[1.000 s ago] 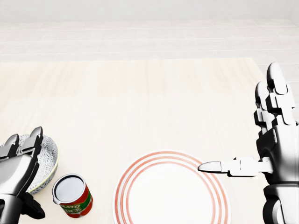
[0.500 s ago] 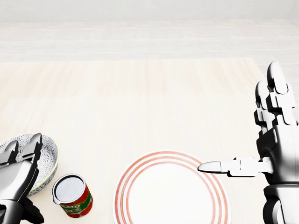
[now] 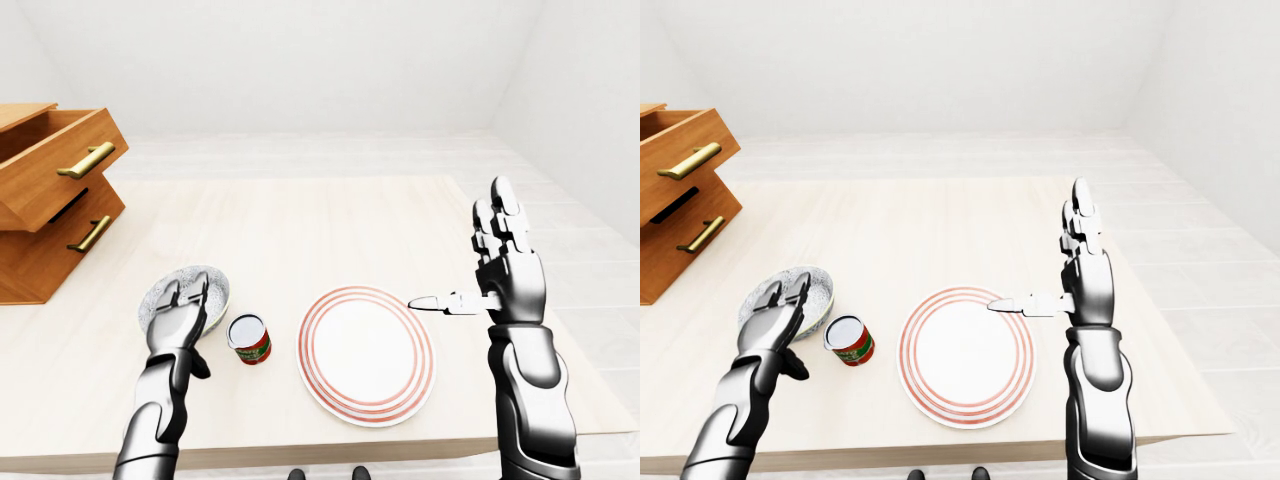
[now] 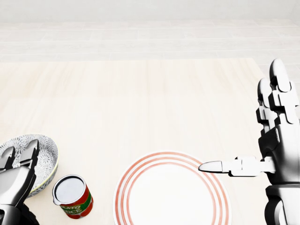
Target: Put the bowl on the plate.
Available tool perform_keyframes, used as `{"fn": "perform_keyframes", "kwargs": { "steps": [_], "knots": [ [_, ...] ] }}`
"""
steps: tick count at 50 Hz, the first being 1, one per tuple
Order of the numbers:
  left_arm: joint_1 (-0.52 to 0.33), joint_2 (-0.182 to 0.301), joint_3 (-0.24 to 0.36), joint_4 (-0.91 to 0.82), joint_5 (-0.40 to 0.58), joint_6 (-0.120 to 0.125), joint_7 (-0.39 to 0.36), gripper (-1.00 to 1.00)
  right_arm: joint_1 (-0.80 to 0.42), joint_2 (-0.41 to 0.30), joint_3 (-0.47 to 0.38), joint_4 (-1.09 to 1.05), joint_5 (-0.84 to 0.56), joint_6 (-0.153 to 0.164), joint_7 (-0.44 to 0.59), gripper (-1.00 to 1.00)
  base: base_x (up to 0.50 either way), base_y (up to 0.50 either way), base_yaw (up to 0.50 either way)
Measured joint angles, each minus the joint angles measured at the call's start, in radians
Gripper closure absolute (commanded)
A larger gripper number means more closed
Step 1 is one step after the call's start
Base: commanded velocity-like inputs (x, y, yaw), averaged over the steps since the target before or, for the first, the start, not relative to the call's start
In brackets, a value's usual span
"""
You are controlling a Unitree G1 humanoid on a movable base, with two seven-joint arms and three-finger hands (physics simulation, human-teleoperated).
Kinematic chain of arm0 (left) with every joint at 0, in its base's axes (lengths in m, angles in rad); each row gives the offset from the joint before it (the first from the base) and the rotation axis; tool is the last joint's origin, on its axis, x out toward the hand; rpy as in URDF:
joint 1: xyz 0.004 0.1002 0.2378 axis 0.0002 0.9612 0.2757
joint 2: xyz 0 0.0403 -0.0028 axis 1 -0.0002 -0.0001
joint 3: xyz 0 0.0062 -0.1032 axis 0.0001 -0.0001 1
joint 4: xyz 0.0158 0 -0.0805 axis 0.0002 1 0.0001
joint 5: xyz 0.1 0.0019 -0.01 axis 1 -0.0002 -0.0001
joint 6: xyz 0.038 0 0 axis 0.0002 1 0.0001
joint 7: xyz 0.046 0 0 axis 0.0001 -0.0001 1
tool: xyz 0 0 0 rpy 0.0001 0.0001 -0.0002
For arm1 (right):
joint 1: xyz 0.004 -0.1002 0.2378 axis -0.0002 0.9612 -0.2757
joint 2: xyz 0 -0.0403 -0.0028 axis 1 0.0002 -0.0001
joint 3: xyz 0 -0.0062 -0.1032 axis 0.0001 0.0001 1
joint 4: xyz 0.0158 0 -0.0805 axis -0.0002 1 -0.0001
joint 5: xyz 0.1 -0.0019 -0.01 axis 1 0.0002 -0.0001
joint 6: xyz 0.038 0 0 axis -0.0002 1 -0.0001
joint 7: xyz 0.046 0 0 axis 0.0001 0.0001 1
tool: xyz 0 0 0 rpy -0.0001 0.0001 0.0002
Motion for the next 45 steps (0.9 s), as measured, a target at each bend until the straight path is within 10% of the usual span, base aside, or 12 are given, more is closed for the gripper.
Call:
{"fn": "perform_keyframes", "kwargs": {
  "steps": [4,8,11,45],
  "knots": [
    [0.002,0.002,0.0,0.005,0.003,0.0,0.001,-0.98,0.0,0.0,0.0,0.002,0.0,0.0,0.0,-1.0,0.0,0.0,0.0],
    [0.002,0.003,0.0,0.007,0.005,-0.001,0.001,0.38,-0.001,0.0,0.0,0.005,-0.001,0.0,-0.001,-1.0,0.0,0.0,0.0],
    [0.003,0.004,0.0,0.008,0.006,-0.002,0.0,1.0,-0.002,0.001,0.001,0.007,-0.001,0.0,-0.001,-1.0,0.0,0.0,0.0],
    [0.016,0.015,0.034,-0.12,0.012,0.004,-0.114,1.0,-0.01,-0.002,0.004,0.031,0.0,0.0,-0.008,-1.0,0.0,0.0,0.0]
  ]
}}
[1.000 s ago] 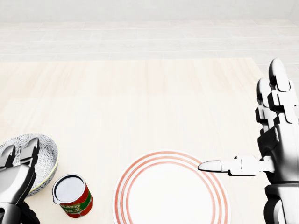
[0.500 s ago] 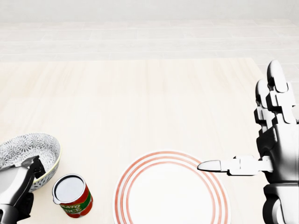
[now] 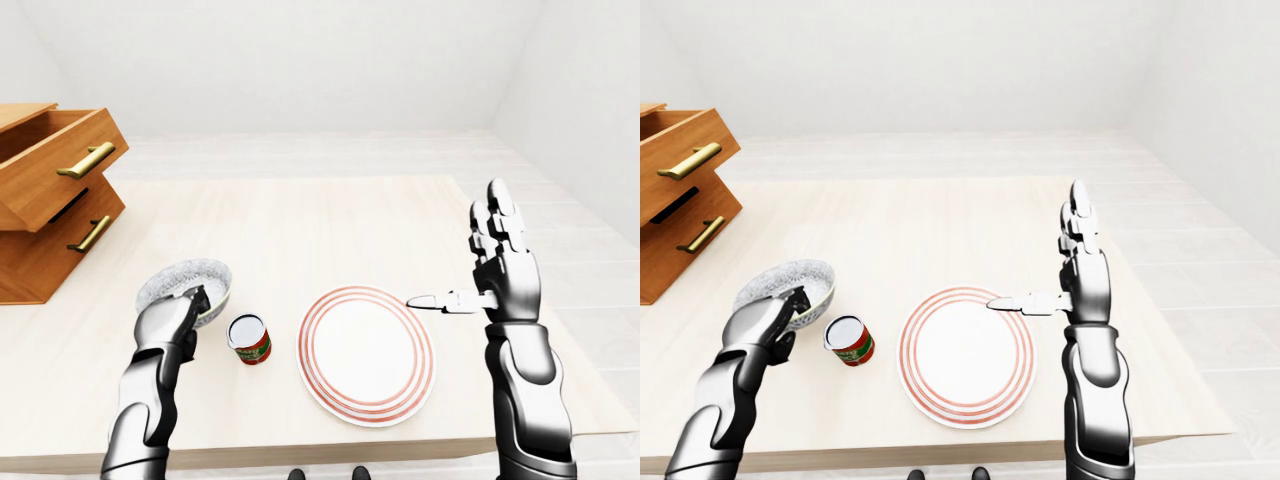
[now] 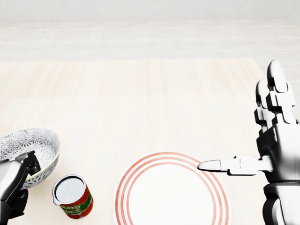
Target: Put the bowl on the plate.
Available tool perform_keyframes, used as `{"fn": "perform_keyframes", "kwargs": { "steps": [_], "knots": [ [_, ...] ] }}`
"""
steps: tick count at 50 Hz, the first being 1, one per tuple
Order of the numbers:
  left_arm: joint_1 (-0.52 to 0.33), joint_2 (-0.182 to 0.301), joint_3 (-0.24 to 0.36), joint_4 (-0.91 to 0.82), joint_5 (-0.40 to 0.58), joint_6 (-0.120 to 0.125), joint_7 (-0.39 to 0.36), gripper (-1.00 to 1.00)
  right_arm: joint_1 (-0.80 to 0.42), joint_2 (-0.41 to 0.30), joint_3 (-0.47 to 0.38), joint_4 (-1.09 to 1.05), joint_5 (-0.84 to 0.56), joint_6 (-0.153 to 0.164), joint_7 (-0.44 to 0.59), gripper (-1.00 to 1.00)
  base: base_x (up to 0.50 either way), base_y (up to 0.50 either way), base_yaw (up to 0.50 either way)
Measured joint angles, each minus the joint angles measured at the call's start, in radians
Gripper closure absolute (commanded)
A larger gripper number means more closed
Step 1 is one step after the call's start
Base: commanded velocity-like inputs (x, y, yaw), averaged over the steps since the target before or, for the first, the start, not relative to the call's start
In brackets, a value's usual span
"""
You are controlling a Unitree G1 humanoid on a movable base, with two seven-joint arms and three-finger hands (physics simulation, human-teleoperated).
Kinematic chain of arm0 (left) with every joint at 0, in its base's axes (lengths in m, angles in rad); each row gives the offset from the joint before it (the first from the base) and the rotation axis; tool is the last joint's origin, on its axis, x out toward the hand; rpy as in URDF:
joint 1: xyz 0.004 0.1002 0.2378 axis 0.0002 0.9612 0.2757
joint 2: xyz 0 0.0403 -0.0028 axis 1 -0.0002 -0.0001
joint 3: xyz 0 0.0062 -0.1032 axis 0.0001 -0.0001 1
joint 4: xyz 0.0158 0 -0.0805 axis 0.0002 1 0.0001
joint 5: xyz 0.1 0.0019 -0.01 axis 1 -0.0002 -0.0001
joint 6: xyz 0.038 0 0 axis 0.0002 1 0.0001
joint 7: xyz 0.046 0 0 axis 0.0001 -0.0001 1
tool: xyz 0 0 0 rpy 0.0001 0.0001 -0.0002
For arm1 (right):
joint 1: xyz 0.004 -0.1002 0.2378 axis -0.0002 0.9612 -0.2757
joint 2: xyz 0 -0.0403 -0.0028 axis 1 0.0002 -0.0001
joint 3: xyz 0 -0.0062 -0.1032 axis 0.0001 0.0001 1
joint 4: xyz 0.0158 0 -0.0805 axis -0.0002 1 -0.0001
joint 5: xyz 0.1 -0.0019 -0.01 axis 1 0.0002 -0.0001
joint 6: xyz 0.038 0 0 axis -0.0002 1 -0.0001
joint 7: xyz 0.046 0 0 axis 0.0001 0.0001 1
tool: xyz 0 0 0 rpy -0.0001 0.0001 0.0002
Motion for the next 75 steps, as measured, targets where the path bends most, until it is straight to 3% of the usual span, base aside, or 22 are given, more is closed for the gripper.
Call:
{"fn": "perform_keyframes", "kwargs": {
  "steps": [20,25,36,55,75],
  "knots": [
    [-0.055,0.011,0.068,-0.218,0.013,0.026,-0.176,1.0,-0.003,-0.009,-0.021,-0.022,0.011,0.0,0.006,-1.0,0.0,0.0,0.0],
    [-0.08,0.012,0.083,-0.273,-0.006,0.04,-0.217,1.0,-0.002,-0.009,-0.022,-0.037,0.011,0.0,0.006,-1.0,0.0,0.0,0.0],
    [-0.169,0.019,0.1,-0.425,-0.065,0.04,-0.318,1.0,0.011,-0.001,-0.012,-0.07,-0.001,0.0,0.004,-1.0,0.0,0.0,0.0],
    [-0.291,-0.035,-0.016,-0.561,-0.038,0.04,-0.389,1.0,0.027,0.003,-0.031,-0.09,0.01,0.0,0.017,-1.0,0.0,0.0,0.0],
    [-0.322,-0.165,-0.174,-0.621,0.053,0.04,-0.431,1.0,0.05,0.004,-0.058,-0.121,0.025,0.0,0.03,-1.0,0.0,0.0,0.0]
  ]
}}
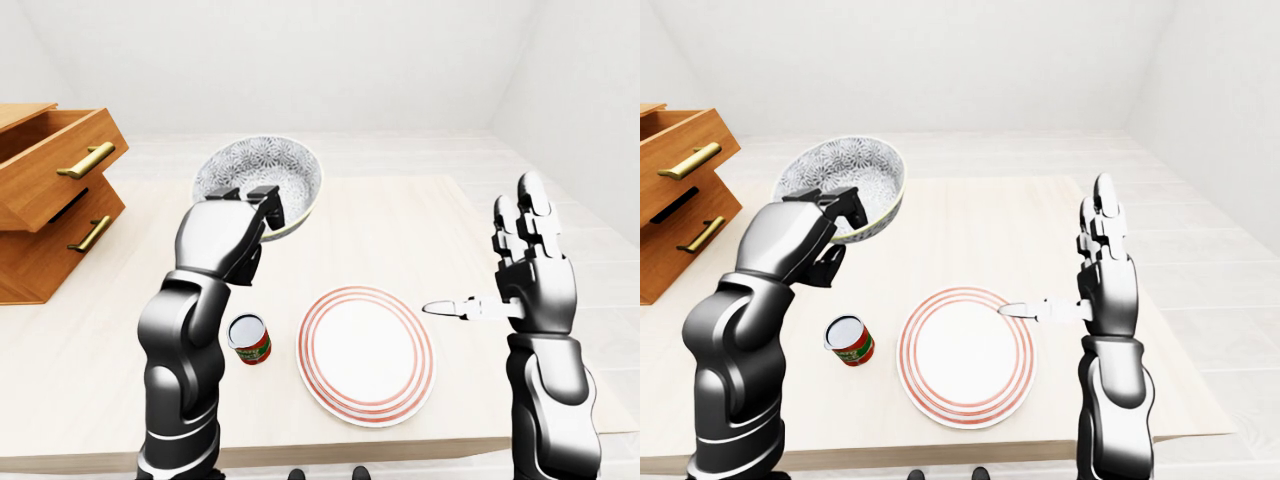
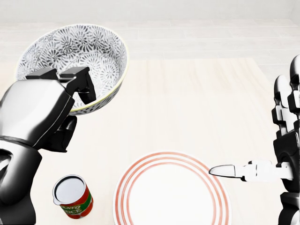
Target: Put the bowl on the plate.
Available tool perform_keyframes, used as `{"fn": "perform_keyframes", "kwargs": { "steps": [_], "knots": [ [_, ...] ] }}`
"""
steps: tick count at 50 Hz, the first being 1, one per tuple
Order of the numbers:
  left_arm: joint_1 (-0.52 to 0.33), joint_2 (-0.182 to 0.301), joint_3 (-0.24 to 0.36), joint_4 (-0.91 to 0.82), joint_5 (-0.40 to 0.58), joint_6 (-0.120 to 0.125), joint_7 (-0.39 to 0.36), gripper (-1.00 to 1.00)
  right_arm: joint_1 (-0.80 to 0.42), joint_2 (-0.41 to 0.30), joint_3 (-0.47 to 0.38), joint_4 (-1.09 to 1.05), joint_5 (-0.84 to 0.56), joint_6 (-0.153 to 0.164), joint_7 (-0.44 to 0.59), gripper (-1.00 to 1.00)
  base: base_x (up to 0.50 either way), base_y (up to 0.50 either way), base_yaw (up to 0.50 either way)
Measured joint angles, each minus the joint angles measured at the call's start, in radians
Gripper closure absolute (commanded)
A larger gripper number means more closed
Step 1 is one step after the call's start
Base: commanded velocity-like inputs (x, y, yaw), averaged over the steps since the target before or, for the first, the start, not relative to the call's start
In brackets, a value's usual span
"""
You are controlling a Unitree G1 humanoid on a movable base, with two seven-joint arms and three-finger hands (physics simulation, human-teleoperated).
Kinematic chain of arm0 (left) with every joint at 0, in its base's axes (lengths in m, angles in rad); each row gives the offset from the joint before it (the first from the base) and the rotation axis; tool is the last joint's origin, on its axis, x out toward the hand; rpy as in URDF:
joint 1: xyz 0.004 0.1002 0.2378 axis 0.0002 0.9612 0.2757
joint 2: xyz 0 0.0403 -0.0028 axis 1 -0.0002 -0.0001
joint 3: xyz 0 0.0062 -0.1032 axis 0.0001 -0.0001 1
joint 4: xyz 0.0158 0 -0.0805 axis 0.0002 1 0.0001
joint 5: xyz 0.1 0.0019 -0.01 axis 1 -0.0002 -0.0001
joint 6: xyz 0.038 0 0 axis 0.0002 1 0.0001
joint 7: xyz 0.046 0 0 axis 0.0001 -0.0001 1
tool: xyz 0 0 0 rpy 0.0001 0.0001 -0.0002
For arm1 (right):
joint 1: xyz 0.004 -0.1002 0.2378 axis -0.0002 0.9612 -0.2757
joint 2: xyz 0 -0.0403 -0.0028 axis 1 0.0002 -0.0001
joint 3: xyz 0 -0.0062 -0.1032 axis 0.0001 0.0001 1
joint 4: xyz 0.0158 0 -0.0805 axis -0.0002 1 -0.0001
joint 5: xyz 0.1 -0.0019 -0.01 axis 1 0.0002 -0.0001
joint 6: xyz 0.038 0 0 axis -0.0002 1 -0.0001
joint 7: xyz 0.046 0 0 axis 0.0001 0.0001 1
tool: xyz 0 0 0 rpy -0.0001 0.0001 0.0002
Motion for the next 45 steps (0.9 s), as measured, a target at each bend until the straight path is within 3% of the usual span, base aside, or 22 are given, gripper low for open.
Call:
{"fn": "perform_keyframes", "kwargs": {
  "steps": [31,45],
  "knots": [
    [0.048,-0.185,-0.207,0.006,0.145,0.0,0.018,1.0,0.013,-0.002,-0.046,-0.017,0.02,0.0,0.018,-1.0,0.0,0.0,0.0],
    [0.137,-0.246,-0.314,0.05,0.166,0.0,0.099,1.0,0.024,0.0,-0.058,-0.015,0.03,0.0,0.024,-1.0,0.0,0.0,0.0]
  ]
}}
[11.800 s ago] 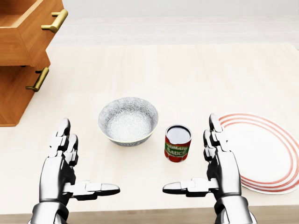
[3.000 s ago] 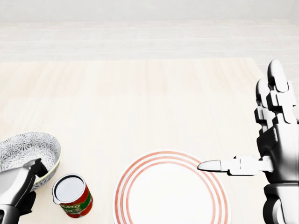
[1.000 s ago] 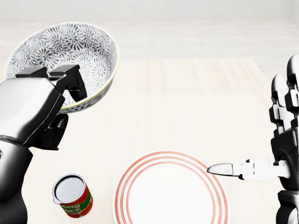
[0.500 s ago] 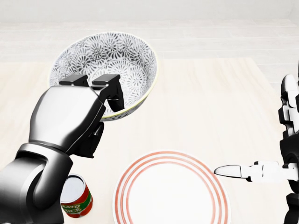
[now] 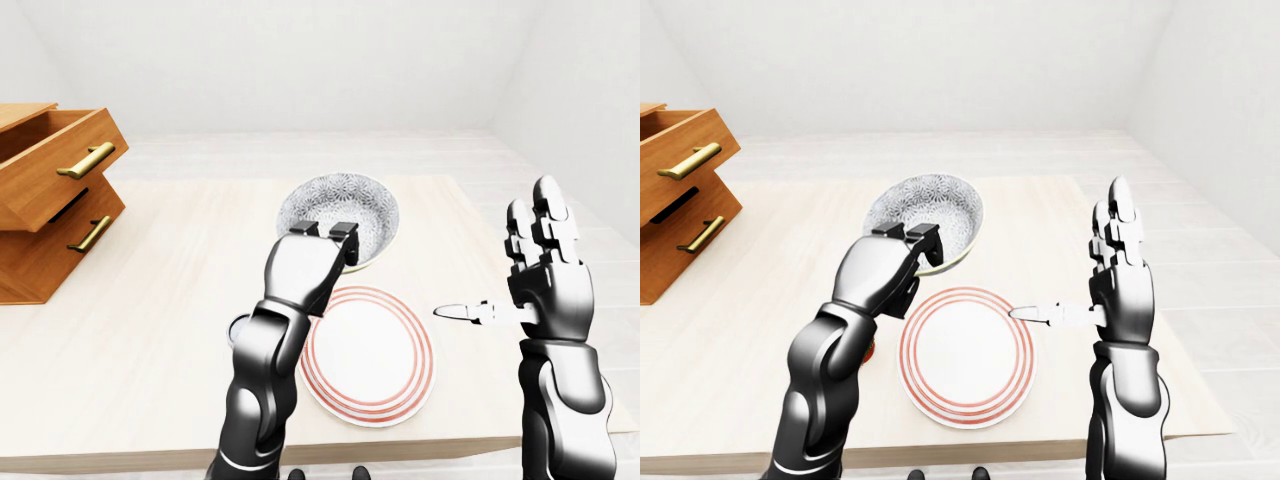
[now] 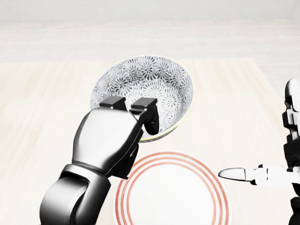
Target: Put the bowl on the plate.
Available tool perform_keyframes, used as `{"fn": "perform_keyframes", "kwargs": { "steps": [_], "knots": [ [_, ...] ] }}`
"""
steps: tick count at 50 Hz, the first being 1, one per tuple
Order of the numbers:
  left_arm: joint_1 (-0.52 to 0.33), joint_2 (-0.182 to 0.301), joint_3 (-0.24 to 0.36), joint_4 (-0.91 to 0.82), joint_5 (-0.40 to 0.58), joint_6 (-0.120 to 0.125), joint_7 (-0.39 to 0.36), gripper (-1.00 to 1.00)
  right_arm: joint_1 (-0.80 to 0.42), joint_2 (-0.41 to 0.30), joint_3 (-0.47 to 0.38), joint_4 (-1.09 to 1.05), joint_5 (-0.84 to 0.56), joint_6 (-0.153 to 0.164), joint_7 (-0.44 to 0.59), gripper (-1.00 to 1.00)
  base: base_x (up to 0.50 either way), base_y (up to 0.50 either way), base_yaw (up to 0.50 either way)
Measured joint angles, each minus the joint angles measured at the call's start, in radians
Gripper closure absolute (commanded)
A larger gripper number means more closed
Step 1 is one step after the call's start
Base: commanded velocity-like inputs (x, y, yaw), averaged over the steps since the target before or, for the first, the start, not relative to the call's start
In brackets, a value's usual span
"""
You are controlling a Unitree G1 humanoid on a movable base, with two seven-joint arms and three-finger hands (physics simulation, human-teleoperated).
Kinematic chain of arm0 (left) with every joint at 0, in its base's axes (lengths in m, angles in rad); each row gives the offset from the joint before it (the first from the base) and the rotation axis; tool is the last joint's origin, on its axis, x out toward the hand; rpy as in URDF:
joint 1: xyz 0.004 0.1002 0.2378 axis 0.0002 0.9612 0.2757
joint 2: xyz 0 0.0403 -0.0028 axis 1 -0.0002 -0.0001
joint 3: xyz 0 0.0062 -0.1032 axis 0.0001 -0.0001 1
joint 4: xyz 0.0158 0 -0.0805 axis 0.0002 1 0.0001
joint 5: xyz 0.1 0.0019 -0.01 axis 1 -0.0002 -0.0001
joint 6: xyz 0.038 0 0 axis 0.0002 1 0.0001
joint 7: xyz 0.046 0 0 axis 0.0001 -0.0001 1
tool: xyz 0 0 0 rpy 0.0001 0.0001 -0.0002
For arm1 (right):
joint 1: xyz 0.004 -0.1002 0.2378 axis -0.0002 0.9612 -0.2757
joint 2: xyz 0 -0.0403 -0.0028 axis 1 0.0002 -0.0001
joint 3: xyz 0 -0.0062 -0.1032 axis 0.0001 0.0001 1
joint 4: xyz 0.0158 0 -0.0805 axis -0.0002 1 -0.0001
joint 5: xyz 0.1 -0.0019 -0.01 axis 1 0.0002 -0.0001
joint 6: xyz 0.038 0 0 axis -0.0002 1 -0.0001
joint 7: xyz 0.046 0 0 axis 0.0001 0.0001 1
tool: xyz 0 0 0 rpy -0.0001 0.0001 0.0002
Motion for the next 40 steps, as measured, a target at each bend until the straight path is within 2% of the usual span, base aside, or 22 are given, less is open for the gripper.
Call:
{"fn": "perform_keyframes", "kwargs": {
  "steps": [11,21,40],
  "knots": [
    [0.063,-0.016,-0.072,0.05,0.002,0.0,0.074,1.0,0.0,-0.002,-0.009,0.01,0.006,0.0,0.002,-1.0,0.0,0.0,0.0],
    [0.101,-0.015,-0.114,0.083,0.008,0.0,0.128,1.0,-0.003,-0.004,-0.012,0.016,0.008,0.0,0.0,-1.0,0.0,0.0,0.0],
    [0.193,0.018,-0.176,0.084,0.021,0.0,0.207,1.0,-0.008,-0.009,-0.019,0.007,0.013,0.0,-0.003,-1.0,0.0,0.0,0.0]
  ]
}}
